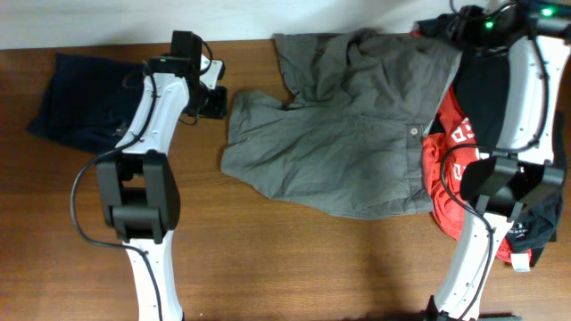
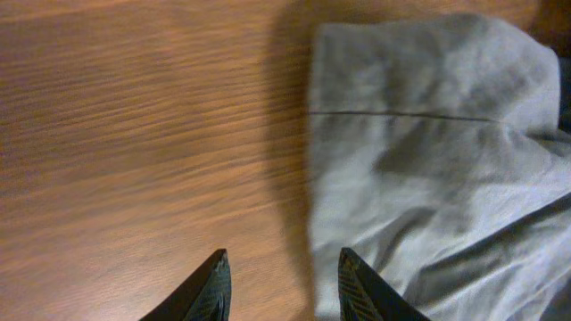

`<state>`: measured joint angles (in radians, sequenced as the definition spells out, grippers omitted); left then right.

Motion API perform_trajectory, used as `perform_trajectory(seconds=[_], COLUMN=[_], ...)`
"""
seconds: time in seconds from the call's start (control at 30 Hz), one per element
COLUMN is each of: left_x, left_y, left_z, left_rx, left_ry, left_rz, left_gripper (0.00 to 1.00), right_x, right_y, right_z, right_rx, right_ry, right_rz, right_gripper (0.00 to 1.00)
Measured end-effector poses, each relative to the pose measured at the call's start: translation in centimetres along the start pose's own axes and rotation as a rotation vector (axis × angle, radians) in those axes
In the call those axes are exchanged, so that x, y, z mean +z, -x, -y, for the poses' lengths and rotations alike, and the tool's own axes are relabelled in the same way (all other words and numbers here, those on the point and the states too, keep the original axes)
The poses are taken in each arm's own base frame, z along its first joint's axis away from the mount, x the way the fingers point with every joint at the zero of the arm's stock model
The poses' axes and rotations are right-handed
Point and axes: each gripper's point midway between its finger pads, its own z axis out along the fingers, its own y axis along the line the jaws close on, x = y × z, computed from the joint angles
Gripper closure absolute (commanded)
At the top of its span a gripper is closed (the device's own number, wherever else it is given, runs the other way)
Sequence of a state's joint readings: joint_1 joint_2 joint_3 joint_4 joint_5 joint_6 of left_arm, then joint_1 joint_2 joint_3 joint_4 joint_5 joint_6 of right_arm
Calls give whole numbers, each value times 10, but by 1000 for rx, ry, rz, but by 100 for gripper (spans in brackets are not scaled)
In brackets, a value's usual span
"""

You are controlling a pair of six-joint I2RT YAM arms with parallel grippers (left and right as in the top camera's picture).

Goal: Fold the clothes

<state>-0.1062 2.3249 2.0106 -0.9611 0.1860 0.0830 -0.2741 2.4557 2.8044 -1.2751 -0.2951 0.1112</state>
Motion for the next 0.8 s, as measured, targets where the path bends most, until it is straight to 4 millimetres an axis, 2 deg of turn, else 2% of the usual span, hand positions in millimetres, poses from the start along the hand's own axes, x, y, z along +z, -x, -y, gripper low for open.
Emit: perform_trajectory(seconds=[0.13, 0.23, 0.37, 0.63, 0.8], left_x=[22, 31, 40, 50, 52], left_y=[0, 8, 10, 3, -14], left_z=[18, 37, 59, 80, 79], left_rx=[56, 128, 199, 247, 229], left_ry=[-92, -167, -231, -264, -225], left_rz=[-4, 35, 54, 28, -47], left_gripper=[58, 57, 57, 58, 58], right_x=[-21, -22, -22, -18, -16], right_y=[-8, -24, -33, -44, -52], right_z=[5, 4, -2, -19, -35], right_rx=[18, 35, 35, 15, -5], right_ry=[-17, -21, -19, -4, 9], right_rz=[-31, -96, -131, -173, -200], right_gripper=[7, 7, 7, 8, 8])
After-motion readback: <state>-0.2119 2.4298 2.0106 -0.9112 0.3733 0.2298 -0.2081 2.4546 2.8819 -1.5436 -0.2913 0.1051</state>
